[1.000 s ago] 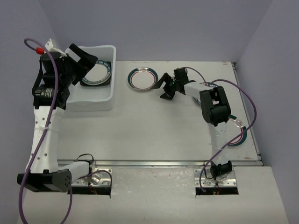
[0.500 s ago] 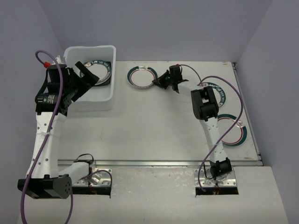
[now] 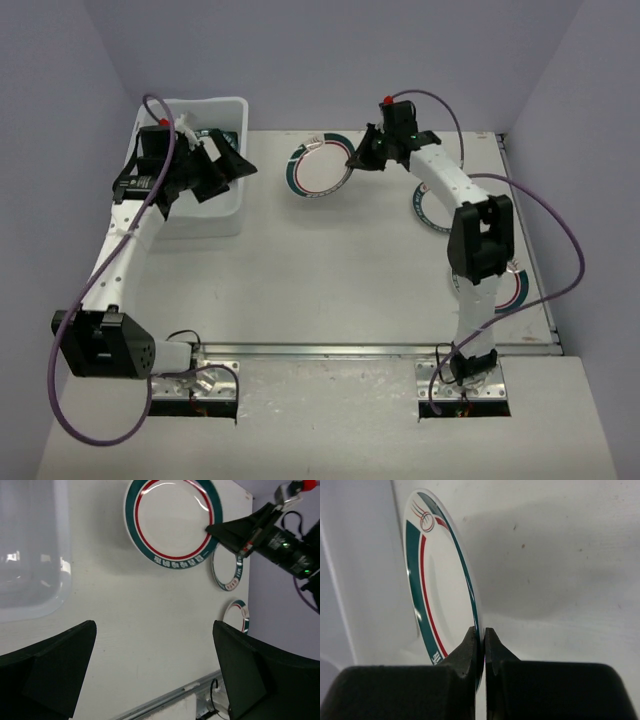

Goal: Place the plates into the plastic bin on the countertop

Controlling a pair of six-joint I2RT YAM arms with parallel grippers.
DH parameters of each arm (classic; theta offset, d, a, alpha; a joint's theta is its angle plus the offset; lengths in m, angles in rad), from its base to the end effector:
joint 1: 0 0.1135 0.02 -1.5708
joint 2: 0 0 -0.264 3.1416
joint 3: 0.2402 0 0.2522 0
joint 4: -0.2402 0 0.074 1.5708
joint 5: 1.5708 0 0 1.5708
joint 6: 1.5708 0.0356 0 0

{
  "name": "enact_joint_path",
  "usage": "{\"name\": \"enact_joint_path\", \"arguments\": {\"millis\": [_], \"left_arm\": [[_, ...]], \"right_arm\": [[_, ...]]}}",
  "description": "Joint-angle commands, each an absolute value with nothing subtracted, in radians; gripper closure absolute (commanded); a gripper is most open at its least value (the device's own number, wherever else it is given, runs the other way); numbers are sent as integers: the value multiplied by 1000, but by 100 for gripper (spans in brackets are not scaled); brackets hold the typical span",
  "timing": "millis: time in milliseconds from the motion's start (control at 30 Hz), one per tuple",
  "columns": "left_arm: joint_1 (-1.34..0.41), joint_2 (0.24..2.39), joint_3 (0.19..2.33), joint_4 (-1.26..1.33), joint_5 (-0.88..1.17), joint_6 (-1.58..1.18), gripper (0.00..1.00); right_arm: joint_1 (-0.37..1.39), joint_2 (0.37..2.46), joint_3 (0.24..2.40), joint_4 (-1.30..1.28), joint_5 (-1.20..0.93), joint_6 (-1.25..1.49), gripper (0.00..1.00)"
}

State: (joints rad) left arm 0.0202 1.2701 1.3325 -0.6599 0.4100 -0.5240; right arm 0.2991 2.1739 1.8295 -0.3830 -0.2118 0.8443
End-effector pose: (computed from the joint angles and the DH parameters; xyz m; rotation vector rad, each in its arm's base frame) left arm 0.2710 -0.0087 0.3808 -0.3566 2.1749 -0.7300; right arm 0.4774 0.1550 0.2323 0.5405 2.3620 0.8038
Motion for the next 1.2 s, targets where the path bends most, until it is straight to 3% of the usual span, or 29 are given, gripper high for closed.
{"name": "enact_joint_path", "arguments": {"millis": [0,100,200,267,333,400,433,467,533,600,633,800,867,1000,1167], "left_arm": [[-25,1362,1273,-343,731,-544,0],[-63,1398,1279,-242,789,-561,0],[-84,1436,1277,-136,827,-609,1],[-93,1457,1281,-128,826,-607,8],[-97,1468,1279,-122,825,-606,44],[-97,1471,1269,-110,828,-614,95],[-97,1471,1267,-109,828,-615,99],[-97,1468,1268,-109,827,-617,100],[-97,1460,1273,-114,814,-621,100],[-94,1450,1286,-131,771,-623,100],[-91,1447,1298,-146,740,-626,100],[12,1442,1368,-263,513,-696,100],[156,1435,1363,-303,413,-795,100],[315,1446,1321,-266,262,-869,100],[380,1533,1354,-226,69,-928,98]], "right_arm": [[283,1919,1807,-576,-522,586,100],[276,1879,1805,-614,-794,585,100],[289,1783,1731,-541,-870,637,100],[290,1731,1649,-439,-896,695,100],[290,1704,1632,-417,-903,718,100],[290,1703,1641,-423,-909,725,100],[290,1703,1641,-423,-910,726,100],[291,1701,1637,-427,-901,726,100],[290,1694,1627,-433,-870,726,83],[287,1684,1604,-441,-838,729,20],[283,1679,1588,-444,-811,732,1],[230,1633,1509,-512,-658,735,1],[191,1584,1427,-518,-610,735,1],[160,1522,1319,-521,-615,726,1],[151,1465,1237,-526,-668,696,1]]}}
